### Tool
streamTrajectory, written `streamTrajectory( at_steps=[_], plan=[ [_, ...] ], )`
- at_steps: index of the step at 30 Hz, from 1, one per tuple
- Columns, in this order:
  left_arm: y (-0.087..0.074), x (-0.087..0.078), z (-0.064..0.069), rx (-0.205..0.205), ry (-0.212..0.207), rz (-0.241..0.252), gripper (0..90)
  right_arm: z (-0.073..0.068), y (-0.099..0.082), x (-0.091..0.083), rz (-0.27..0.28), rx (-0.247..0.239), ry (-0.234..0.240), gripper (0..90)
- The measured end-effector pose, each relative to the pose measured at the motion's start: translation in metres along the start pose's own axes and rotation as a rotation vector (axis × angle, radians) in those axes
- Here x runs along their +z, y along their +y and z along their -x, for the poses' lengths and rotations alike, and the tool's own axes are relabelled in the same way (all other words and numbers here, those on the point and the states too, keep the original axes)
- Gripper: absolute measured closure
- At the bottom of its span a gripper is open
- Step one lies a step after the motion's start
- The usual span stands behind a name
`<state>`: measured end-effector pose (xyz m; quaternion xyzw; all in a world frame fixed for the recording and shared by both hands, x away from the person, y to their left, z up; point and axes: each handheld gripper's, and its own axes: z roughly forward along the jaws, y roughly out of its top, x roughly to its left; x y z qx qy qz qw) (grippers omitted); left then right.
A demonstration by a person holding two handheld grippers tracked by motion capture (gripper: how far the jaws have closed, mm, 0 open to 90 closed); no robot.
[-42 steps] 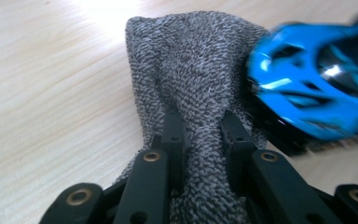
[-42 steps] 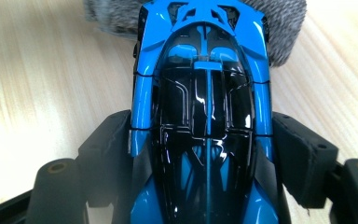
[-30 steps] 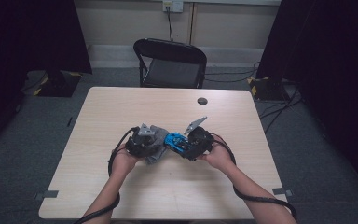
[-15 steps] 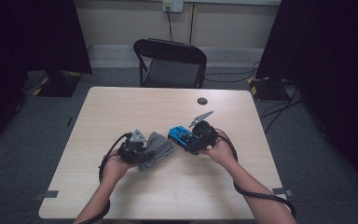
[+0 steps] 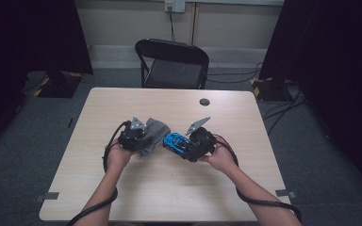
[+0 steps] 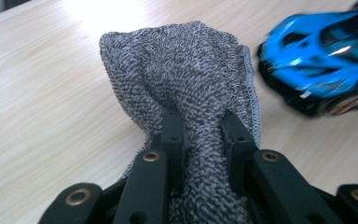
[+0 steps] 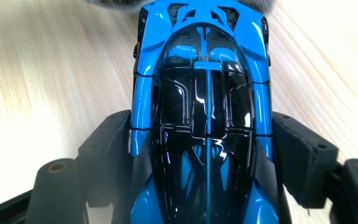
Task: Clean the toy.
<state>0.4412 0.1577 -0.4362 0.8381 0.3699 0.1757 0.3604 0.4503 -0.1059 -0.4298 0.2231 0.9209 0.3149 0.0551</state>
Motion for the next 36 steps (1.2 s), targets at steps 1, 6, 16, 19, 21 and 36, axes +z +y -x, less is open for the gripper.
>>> streamTrajectory(
  at_steps=[1,6,16,19,21,36],
  plan=[
    [0.002,0.001,0.003,0.014,-0.014,-0.002,74.8,-0.001,0.0,0.0,0.003,0.001,-0.001,26.4],
    [0.005,0.008,0.016,0.025,-0.081,0.002,74.8,0.001,-0.002,0.002,-0.008,-0.002,-0.013,26.4],
    [0.003,0.008,0.026,0.058,-0.115,-0.008,75.0,0.012,-0.008,0.002,-0.018,0.031,-0.035,26.4],
    [0.001,0.006,0.028,0.062,-0.123,-0.003,75.0,0.016,-0.008,0.001,-0.015,0.044,-0.044,26.4],
    [0.0,0.003,0.031,0.073,-0.136,-0.006,75.0,0.019,-0.008,0.001,-0.015,0.055,-0.051,26.4],
    [-0.021,-0.011,0.009,0.014,-0.045,-0.005,74.8,0.029,-0.009,-0.006,0.019,0.106,-0.05,26.3]
  ],
)
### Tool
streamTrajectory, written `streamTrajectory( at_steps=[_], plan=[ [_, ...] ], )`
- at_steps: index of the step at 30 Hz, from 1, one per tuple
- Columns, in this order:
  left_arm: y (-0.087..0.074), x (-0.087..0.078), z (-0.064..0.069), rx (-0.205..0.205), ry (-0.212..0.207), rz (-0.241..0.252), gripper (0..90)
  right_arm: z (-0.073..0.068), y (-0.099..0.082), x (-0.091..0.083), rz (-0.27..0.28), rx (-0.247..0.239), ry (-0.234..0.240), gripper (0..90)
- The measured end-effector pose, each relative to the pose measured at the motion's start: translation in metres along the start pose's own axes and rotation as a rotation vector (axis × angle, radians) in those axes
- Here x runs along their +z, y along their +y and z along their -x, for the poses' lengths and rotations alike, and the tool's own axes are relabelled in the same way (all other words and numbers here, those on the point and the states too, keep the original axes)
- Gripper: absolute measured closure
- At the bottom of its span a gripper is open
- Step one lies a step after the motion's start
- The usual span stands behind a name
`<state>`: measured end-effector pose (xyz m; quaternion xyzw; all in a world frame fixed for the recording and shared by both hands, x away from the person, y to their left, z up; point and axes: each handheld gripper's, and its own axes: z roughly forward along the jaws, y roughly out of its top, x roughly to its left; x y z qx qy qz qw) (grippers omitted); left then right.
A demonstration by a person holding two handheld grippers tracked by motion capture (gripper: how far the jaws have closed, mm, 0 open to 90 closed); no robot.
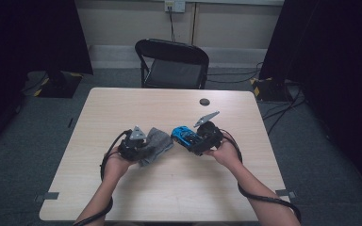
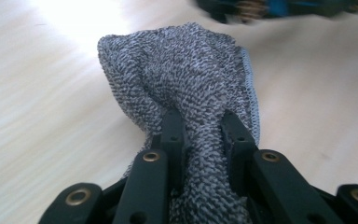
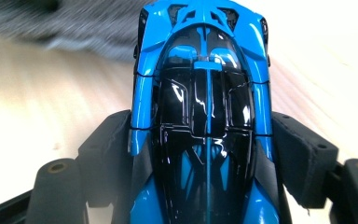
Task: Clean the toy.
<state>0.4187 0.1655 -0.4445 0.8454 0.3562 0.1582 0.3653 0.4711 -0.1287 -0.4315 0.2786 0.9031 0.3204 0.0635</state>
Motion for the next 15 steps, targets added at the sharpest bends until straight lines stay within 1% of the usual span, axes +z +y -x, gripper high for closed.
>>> streamTrajectory(
  at_steps=[1,4,5,7,10,11,12,13,15],
  plan=[
    [0.001,0.0,-0.003,-0.011,0.016,0.004,74.8,-0.003,0.001,-0.001,0.004,-0.015,0.005,26.3],
    [0.006,0.001,-0.008,-0.026,0.047,0.023,74.7,-0.012,0.002,-0.002,0.012,-0.036,0.024,26.3],
    [0.009,0.002,-0.009,-0.022,0.059,0.027,74.6,-0.015,0.003,-0.001,0.012,-0.043,0.034,26.3],
    [0.014,0.005,-0.01,-0.018,0.069,0.034,74.4,-0.023,0.005,0.001,0.012,-0.066,0.051,26.3],
    [0.02,0.01,-0.007,-0.016,0.065,0.033,74.2,-0.032,0.007,0.003,0.012,-0.092,0.065,26.3],
    [0.021,0.012,-0.007,-0.01,0.062,0.028,74.3,-0.035,0.008,0.004,0.008,-0.099,0.069,26.3],
    [0.023,0.014,-0.005,-0.007,0.061,0.03,74.3,-0.037,0.008,0.005,0.006,-0.108,0.066,26.3],
    [0.024,0.015,-0.004,-0.006,0.051,0.028,74.4,-0.038,0.008,0.006,0.005,-0.108,0.069,26.3],
    [0.026,0.017,0.0,0.011,0.038,0.02,74.5,-0.038,0.008,0.007,0.002,-0.11,0.065,26.3]
  ],
)
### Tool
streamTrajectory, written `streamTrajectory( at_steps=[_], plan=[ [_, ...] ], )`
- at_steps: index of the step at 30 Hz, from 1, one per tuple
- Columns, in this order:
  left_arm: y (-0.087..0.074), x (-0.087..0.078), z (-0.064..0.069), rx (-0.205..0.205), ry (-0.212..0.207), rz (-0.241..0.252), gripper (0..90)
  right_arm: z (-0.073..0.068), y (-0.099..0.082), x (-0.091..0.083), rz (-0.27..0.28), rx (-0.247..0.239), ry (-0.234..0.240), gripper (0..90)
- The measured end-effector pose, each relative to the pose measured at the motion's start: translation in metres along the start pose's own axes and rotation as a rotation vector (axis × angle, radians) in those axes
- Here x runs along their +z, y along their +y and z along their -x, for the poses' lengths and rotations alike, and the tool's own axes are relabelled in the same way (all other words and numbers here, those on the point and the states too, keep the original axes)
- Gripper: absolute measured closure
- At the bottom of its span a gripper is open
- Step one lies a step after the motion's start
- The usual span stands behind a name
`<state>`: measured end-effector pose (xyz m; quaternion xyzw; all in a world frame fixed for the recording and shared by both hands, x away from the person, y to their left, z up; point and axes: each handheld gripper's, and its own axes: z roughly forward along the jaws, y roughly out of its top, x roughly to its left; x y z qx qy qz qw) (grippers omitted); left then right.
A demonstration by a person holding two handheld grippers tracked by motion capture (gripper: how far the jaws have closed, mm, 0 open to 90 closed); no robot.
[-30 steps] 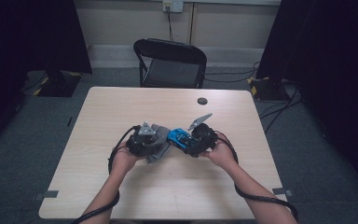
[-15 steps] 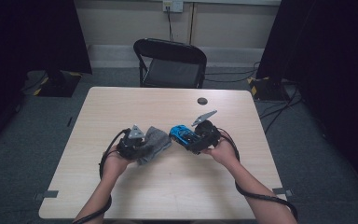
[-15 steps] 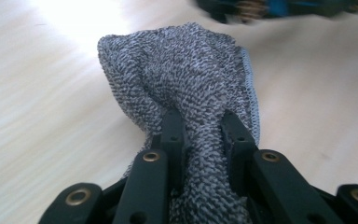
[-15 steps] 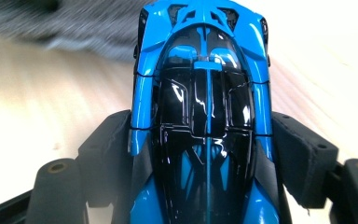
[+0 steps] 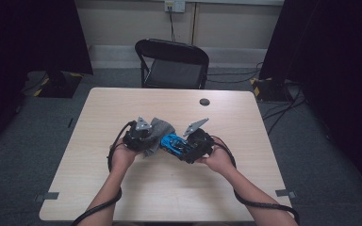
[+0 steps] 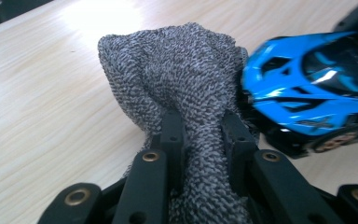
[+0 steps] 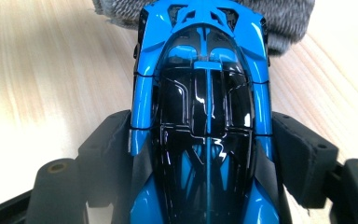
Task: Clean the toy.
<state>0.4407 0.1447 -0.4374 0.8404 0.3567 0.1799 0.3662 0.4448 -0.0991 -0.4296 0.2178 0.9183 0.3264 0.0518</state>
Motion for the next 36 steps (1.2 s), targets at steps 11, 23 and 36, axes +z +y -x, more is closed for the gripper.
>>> streamTrajectory(
  at_steps=[11,23,36],
  plan=[
    [-0.006,-0.002,0.012,0.027,-0.068,-0.005,74.7,0.009,-0.007,0.0,-0.018,0.024,-0.025,26.3],
    [-0.015,-0.018,0.024,0.071,-0.148,-0.024,74.8,0.033,-0.01,-0.008,-0.019,0.093,-0.082,26.4],
    [-0.011,-0.01,0.016,-0.018,-0.028,0.002,74.6,0.024,0.005,-0.013,0.017,0.074,-0.064,26.3]
  ],
)
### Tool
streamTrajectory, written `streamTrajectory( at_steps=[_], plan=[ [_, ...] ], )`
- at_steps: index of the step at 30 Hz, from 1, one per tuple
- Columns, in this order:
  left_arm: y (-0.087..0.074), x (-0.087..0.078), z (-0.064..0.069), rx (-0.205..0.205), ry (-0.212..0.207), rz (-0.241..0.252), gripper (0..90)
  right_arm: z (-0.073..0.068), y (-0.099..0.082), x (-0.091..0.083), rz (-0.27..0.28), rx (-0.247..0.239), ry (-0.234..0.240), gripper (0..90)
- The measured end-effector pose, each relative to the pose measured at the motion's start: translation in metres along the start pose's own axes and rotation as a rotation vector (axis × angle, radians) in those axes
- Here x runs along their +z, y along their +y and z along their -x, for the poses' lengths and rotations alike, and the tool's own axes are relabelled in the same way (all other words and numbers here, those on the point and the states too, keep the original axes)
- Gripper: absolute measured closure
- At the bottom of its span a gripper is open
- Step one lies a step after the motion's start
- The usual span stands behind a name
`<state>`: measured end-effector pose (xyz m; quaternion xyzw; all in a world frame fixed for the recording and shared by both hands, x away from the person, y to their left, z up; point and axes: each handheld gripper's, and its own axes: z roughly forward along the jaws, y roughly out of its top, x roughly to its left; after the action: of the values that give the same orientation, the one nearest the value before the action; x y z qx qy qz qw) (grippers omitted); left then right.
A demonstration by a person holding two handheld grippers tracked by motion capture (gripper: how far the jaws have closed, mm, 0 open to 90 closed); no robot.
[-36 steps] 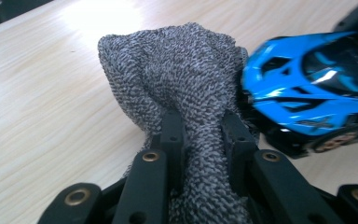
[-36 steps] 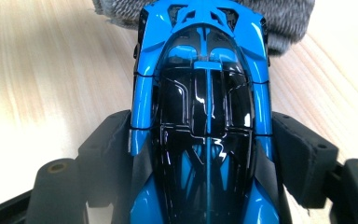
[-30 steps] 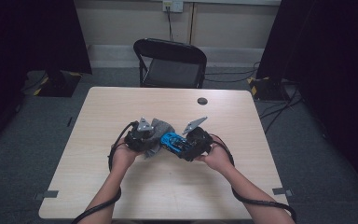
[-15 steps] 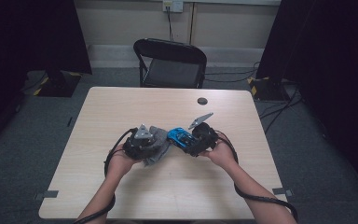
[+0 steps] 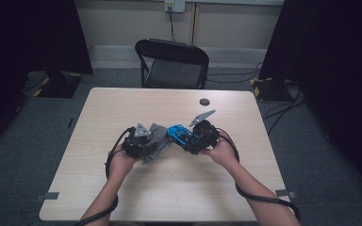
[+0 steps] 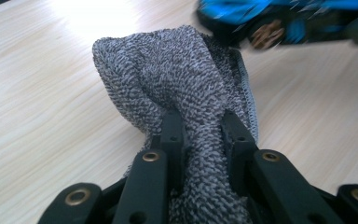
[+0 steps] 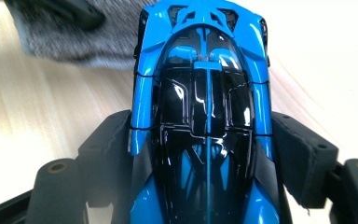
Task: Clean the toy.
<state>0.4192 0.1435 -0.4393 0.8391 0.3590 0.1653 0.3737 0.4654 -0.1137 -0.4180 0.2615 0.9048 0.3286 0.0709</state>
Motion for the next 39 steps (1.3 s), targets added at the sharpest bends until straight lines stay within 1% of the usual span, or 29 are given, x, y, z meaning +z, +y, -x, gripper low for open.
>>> streamTrajectory(
  at_steps=[3,4,6,7,8,9,10,11,12,13,17,18,19,20,23,24,25,27,29,30,33,36,37,38,39],
  plan=[
    [0.002,0.004,0.009,0.0,-0.035,0.01,74.7,-0.003,0.003,0.003,0.0,-0.004,0.002,26.3],
    [0.002,0.005,0.01,0.004,-0.039,0.014,74.8,-0.002,0.003,0.003,0.003,-0.001,0.002,26.3],
    [0.001,0.007,0.013,-0.004,-0.056,0.018,74.8,-0.002,0.003,0.004,0.007,0.005,0.0,26.4],
    [0.001,0.008,0.014,0.004,-0.059,0.017,74.8,-0.001,0.003,0.004,0.009,0.004,-0.003,26.4],
    [0.001,0.009,0.016,0.001,-0.069,0.017,74.8,-0.001,0.002,0.003,0.012,0.009,-0.002,26.4],
    [0.001,0.01,0.018,0.007,-0.075,0.012,74.8,0.0,0.002,0.003,0.01,0.012,0.003,26.3],
    [0.002,0.012,0.02,0.014,-0.084,0.016,74.8,0.0,0.003,0.003,0.01,0.013,0.001,26.4],
    [0.002,0.013,0.021,0.027,-0.084,0.017,74.8,0.0,0.003,0.003,0.012,0.015,0.004,26.4],
    [0.003,0.014,0.024,0.024,-0.097,0.024,74.8,0.0,0.004,0.003,0.013,0.015,0.006,26.4],
    [0.004,0.016,0.027,0.031,-0.105,0.029,74.8,-0.001,0.004,0.003,0.015,0.014,0.002,26.4],
    [0.007,0.019,0.035,0.034,-0.134,0.038,74.8,-0.001,0.007,0.004,0.012,0.015,0.009,26.3],
    [0.007,0.02,0.036,0.037,-0.135,0.042,74.8,-0.002,0.008,0.005,0.017,0.015,0.002,26.4],
    [0.007,0.02,0.039,0.034,-0.147,0.045,74.8,-0.002,0.008,0.005,0.016,0.017,0.004,26.4],
    [0.007,0.021,0.041,0.044,-0.152,0.046,74.8,-0.002,0.008,0.005,0.02,0.018,0.004,26.3],
    [0.008,0.023,0.048,0.052,-0.171,0.045,74.8,-0.001,0.01,0.007,0.02,0.027,0.003,26.3],
    [0.008,0.024,0.051,0.056,-0.172,0.043,74.8,-0.001,0.011,0.007,0.02,0.032,0.001,26.3],
    [0.007,0.025,0.052,0.055,-0.183,0.044,74.8,0.0,0.011,0.009,0.021,0.029,0.001,26.3],
    [0.007,0.026,0.055,0.056,-0.193,0.044,74.8,0.001,0.012,0.01,0.02,0.043,-0.001,26.3],
    [0.007,0.028,0.059,0.067,-0.212,0.044,74.8,0.002,0.013,0.011,0.023,0.046,-0.004,26.4],
    [0.008,0.029,0.061,0.077,-0.215,0.044,74.7,0.003,0.014,0.012,0.021,0.05,0.0,26.4],
    [0.008,0.031,0.065,0.072,-0.236,0.043,74.7,0.004,0.016,0.014,0.022,0.059,0.0,26.3],
    [0.007,0.033,0.07,0.072,-0.27,0.039,74.7,0.004,0.017,0.014,0.025,0.062,0.001,26.3],
    [0.006,0.033,0.071,0.079,-0.275,0.038,74.6,0.004,0.018,0.014,0.024,0.064,-0.007,26.3],
    [0.005,0.033,0.072,0.084,-0.278,0.041,74.6,0.005,0.018,0.013,0.027,0.065,-0.003,26.3],
    [0.005,0.032,0.071,0.089,-0.271,0.035,74.6,0.006,0.018,0.013,0.031,0.067,-0.008,26.3]
  ],
)
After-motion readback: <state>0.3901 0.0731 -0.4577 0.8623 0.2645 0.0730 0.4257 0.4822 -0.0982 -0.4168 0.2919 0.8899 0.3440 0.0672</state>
